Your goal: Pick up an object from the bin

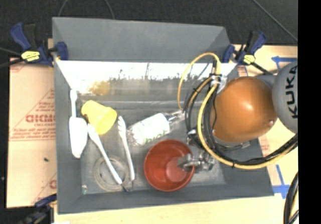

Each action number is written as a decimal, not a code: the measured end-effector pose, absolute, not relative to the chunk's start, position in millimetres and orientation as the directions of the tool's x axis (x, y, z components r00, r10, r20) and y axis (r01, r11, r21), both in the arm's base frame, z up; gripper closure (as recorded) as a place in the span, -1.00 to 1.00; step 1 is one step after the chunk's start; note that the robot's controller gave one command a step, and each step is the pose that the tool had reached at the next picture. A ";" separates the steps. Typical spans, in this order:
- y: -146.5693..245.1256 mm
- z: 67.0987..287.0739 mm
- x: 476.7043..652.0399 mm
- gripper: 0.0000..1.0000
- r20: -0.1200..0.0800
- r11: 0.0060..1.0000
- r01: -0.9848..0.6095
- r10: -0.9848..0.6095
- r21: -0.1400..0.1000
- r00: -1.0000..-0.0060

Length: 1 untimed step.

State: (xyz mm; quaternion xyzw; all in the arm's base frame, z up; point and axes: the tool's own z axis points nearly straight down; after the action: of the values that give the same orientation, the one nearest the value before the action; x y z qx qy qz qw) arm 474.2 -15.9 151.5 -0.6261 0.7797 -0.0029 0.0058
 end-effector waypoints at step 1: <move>-15.8 167.4 474.0 1.00 -0.006 0.218 -0.976 -0.976 -0.011 -0.218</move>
Offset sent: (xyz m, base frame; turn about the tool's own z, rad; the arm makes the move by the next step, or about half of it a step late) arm 0.0000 -0.0001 0.0131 0.0014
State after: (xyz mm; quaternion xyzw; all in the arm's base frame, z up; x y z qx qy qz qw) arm 474.0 -15.8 167.4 -0.6255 0.7802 -0.0024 0.0055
